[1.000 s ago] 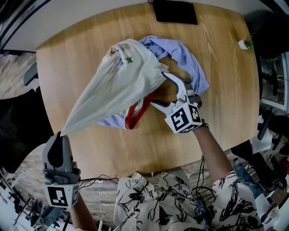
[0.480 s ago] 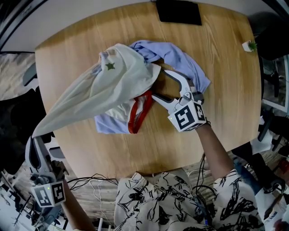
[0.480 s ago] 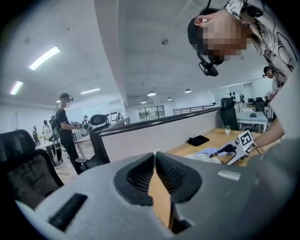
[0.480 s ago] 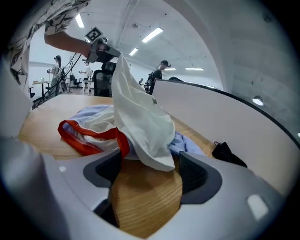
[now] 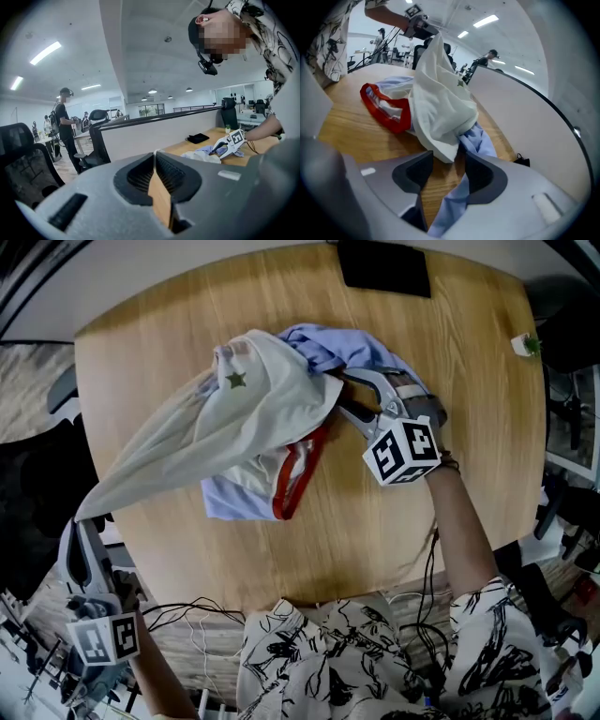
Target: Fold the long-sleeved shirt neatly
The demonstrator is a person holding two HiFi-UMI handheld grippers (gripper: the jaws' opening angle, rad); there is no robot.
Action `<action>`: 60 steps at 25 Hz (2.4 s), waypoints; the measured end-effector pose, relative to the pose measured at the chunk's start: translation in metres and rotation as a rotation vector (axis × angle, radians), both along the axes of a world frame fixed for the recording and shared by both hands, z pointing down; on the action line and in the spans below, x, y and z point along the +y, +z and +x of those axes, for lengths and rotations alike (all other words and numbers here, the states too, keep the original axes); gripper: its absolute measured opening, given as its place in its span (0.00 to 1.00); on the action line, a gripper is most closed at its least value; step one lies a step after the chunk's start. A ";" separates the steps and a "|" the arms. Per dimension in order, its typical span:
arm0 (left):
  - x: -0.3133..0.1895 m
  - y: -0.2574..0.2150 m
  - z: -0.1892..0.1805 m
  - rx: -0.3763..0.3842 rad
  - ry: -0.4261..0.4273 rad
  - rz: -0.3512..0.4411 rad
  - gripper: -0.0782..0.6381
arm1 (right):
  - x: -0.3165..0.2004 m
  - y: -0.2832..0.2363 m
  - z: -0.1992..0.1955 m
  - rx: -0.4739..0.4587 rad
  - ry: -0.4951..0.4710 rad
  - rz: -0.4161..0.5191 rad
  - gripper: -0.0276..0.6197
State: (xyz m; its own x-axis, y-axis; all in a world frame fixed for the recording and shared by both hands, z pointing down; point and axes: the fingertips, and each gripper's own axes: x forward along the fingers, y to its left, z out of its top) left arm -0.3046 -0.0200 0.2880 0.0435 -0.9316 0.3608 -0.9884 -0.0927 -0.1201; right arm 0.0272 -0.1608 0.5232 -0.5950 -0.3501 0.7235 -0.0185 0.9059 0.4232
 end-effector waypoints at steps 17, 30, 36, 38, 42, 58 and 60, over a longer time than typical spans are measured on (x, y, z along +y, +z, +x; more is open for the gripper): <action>0.010 -0.007 0.012 -0.034 0.048 0.027 0.14 | -0.018 -0.072 0.018 -0.081 0.155 0.003 0.07; -0.004 -0.114 0.021 -0.086 0.060 0.187 0.14 | -0.023 -0.315 0.085 -0.465 0.476 0.112 0.07; -0.033 -0.189 0.025 -0.110 0.089 0.310 0.14 | -0.032 -0.408 0.092 -0.545 0.489 0.250 0.07; -0.037 -0.222 0.028 -0.123 0.104 0.345 0.14 | -0.031 -0.449 0.095 -0.584 0.492 0.288 0.07; -0.047 -0.270 0.034 -0.134 0.146 0.378 0.14 | -0.028 -0.510 0.100 -0.636 0.499 0.350 0.07; -0.117 -0.423 0.028 -0.227 0.216 0.487 0.14 | -0.058 -0.657 0.133 -0.783 0.565 0.510 0.07; -0.125 -0.433 0.025 -0.229 0.216 0.496 0.14 | -0.065 -0.666 0.135 -0.791 0.575 0.520 0.07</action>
State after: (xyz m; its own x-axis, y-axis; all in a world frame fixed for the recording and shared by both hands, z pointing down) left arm -0.2793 -0.1448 -0.1445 0.2235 -0.9702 -0.0934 -0.8969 -0.1672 -0.4093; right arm 0.1626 -0.2257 -0.1423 -0.4757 -0.8734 -0.1046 -0.8125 0.3908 0.4325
